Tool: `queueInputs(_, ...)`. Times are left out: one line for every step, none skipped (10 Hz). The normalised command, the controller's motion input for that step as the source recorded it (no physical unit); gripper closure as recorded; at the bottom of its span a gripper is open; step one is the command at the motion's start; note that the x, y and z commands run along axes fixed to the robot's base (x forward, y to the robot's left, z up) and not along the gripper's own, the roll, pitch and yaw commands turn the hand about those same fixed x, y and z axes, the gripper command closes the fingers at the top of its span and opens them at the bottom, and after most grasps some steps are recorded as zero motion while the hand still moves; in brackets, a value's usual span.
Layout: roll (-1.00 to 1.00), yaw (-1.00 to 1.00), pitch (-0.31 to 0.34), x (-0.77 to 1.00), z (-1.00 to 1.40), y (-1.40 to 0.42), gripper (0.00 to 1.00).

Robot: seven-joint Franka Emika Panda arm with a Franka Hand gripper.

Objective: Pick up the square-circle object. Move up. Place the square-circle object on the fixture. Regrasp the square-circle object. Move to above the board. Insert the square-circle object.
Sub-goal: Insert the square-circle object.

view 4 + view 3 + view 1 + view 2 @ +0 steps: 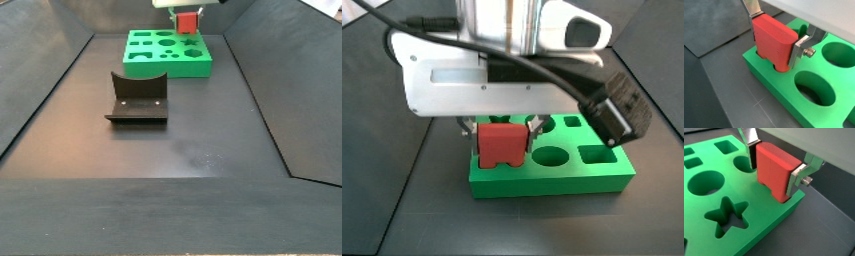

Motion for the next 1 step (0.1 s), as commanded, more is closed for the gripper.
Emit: queueInputs(0.0, 0.0, 0.0, 0.0, 0.0, 0.0, 1.0)
